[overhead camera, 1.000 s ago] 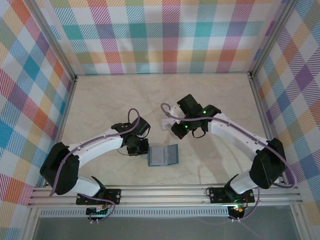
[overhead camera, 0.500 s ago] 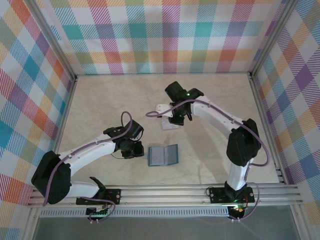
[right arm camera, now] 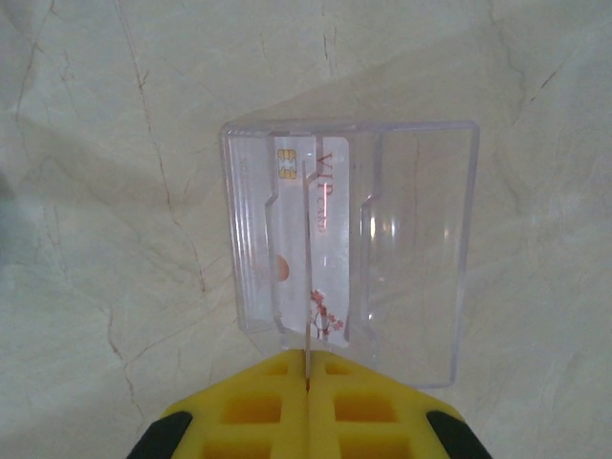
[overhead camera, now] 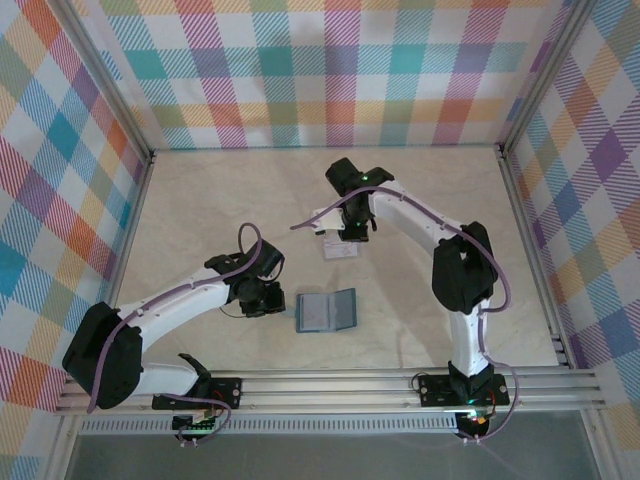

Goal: Take the credit cards out of the card holder

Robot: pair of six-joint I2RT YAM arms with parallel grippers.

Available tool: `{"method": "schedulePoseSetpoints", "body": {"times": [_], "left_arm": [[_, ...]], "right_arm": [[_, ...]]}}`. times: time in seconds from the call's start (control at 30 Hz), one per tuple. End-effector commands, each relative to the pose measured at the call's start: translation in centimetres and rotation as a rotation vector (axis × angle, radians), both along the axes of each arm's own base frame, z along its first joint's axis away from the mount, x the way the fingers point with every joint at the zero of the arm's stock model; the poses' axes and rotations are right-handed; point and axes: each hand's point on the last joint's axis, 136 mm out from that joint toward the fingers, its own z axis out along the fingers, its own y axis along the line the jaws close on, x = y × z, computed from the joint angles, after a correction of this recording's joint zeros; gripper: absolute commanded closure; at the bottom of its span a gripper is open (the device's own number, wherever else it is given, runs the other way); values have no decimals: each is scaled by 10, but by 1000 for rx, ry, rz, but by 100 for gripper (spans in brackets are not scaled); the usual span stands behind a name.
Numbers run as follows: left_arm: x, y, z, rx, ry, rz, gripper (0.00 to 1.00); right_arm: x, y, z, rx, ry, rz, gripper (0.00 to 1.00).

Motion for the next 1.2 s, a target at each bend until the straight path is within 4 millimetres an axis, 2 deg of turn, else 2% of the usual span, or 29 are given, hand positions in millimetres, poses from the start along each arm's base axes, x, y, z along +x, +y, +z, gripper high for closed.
{"method": "schedulePoseSetpoints", "body": {"times": [0.0,0.47,0.7,0.73,0.8,0.87,1.0,1.17], "left_arm": [[1,4,-2,0,-7,8,79],[0,6,-4,-7,6,14,79],[-1,7,-5,-4,9,19,79],[-1,7,-5,-4,10,16,79],[0,8,-5,-1,10,17,79],[0,8,-5,0,9,17,79],[3,7,-3,-3,4,20,79],[5,5,-1,-9,0,19,79]], "right_arm": [[2,0,-6,-19,21,37,100],[-16,-2,-29,-42,147,18,100],[-9,3,-36,-45,146,16,98],[-8,4,-36,-44,146,16,95],[-2,8,-32,-31,124,15,81],[15,12,-24,-10,40,-11,72],[37,16,-3,38,-96,-50,65],[47,15,11,73,-191,-78,62]]}}
